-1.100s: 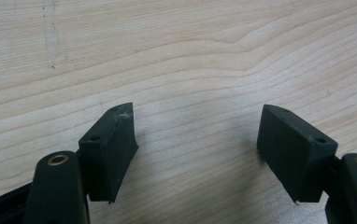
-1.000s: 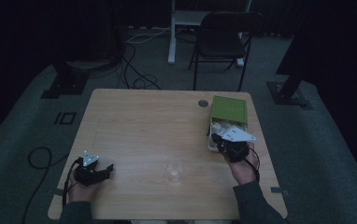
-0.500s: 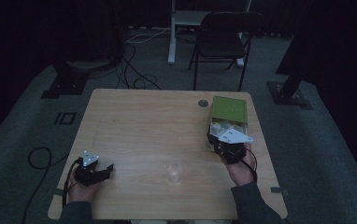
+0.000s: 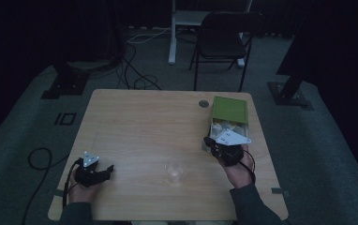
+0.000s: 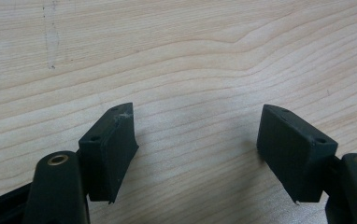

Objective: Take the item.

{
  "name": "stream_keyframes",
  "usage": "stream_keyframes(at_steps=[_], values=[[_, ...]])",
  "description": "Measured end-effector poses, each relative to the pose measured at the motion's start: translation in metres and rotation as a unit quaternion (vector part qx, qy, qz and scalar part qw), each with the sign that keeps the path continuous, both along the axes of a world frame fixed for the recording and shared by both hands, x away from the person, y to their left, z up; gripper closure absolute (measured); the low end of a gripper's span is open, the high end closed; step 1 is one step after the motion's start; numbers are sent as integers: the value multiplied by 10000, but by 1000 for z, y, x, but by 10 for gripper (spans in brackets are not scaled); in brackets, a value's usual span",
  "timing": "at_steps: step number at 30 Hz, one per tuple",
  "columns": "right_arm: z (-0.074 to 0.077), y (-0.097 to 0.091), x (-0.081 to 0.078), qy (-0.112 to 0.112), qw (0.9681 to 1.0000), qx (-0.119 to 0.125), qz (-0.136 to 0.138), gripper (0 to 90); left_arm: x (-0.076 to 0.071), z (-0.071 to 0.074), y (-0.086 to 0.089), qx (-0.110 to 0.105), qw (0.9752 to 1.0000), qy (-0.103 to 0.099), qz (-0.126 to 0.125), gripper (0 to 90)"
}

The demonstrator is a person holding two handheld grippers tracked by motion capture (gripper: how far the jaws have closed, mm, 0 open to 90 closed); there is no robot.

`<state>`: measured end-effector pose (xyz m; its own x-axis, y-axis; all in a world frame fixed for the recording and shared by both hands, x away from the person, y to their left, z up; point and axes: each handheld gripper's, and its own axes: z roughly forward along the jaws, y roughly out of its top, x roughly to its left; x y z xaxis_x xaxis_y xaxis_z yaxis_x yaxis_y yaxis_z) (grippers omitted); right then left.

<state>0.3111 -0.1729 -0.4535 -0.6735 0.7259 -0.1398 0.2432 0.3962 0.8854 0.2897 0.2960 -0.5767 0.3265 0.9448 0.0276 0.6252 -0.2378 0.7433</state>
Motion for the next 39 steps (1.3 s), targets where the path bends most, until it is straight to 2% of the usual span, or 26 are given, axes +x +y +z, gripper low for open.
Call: stream_keyframes(at_steps=[17, 39], values=[[-1, 12, -3, 2, 9998, -71, 208, 891, 0, 0, 0, -3, 10000, -2, 2, 291], [7, 32, -15, -67, 9983, -61, 582, 891, 0, 0, 0, -1, 10000, 1, 1, 291]])
